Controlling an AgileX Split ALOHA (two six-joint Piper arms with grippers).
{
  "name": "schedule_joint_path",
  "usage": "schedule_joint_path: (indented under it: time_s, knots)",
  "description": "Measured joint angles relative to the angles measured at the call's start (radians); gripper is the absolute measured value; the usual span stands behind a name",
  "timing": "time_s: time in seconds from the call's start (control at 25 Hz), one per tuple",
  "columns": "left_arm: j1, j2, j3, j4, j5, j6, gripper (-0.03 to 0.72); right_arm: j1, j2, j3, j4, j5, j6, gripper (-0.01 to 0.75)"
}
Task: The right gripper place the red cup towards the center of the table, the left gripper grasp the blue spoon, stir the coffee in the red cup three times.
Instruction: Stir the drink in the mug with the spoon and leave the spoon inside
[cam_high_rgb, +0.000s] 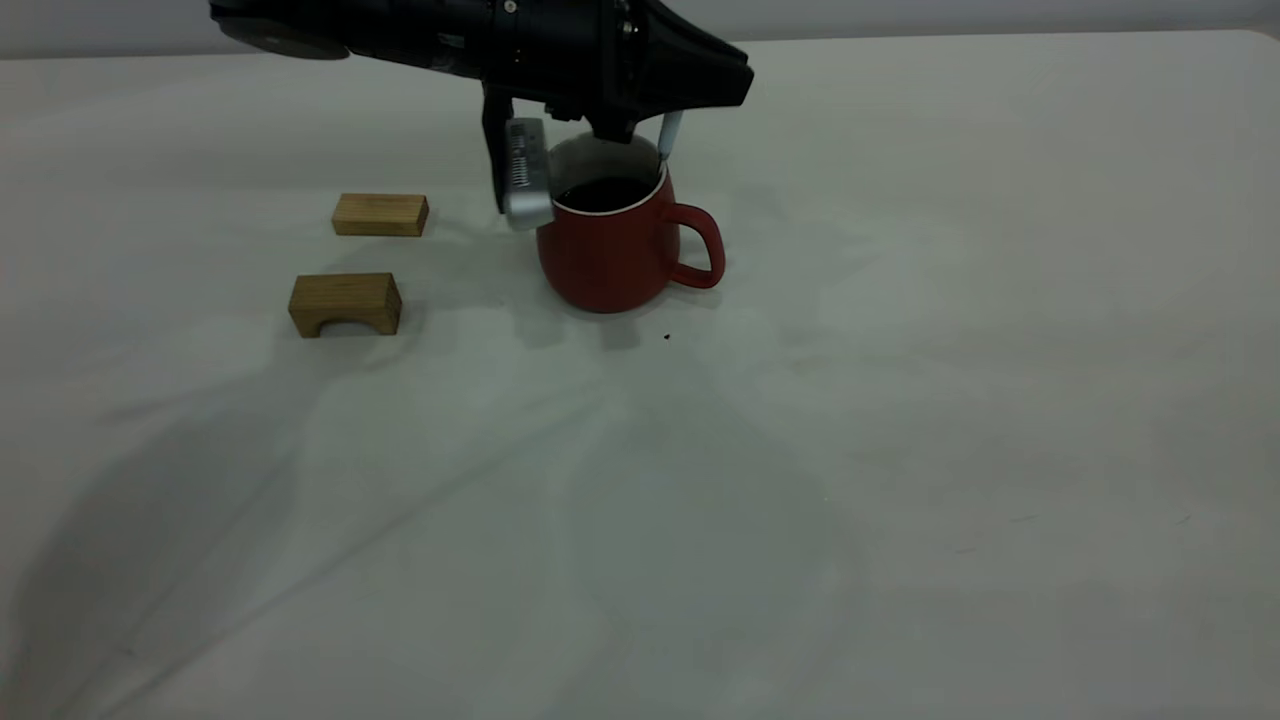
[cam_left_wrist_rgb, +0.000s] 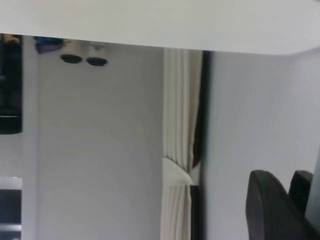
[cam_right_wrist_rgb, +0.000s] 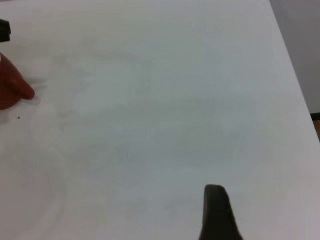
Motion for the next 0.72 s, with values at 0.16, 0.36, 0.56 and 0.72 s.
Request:
schedule_joint_path:
  time_s: [0.16,0.36,0.56,0.72]
  knots:
    - [0.056,-0.026,0.000,0.141,0.014,-0.113,0.123,0.000,0.000,0.000,0.000,0.000,0.000,0.541]
    - [0.116,-0.050,0.000,0.205,0.033,-0.146,0.119,0.000,0.000,0.000,0.000,0.000,0.000,0.541]
    - [0.116,-0.050,0.000,0.216,0.071,-0.148,0.120,0.000,0.000,0.000,0.000,0.000,0.000,0.541]
    - [0.116,-0.050,0.000,0.241,0.089,-0.148,0.118,0.000,0.000,0.000,0.000,0.000,0.000,0.541]
